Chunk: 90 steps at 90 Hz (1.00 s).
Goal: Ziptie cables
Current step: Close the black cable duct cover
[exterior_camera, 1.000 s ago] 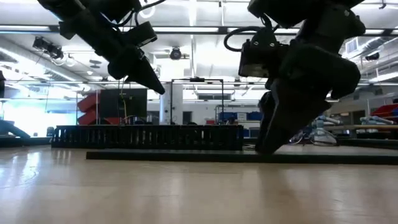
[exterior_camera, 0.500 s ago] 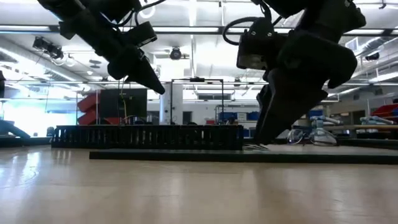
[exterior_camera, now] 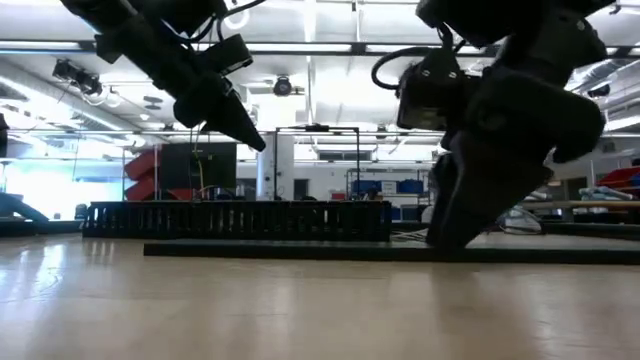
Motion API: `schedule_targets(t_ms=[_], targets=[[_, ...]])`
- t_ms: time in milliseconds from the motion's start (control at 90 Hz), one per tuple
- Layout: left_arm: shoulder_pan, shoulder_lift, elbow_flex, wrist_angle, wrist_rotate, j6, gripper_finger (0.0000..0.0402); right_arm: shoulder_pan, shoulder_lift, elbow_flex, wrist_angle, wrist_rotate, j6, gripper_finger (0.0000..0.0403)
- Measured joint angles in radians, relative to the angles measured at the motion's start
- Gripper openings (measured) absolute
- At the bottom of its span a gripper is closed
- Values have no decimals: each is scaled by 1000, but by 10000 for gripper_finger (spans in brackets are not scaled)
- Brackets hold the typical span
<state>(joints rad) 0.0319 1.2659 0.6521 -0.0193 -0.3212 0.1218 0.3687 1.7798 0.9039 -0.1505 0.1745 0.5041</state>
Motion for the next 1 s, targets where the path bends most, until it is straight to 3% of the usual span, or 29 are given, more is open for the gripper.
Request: schedule_targets(t_ms=[544, 1000], targets=[[0, 0, 0, -1, 0, -1, 168, -1, 0, -5, -17, 20, -10, 232], [0, 0, 0, 0, 0, 3, 168, -1, 0, -6, -7, 19, -22, 226]])
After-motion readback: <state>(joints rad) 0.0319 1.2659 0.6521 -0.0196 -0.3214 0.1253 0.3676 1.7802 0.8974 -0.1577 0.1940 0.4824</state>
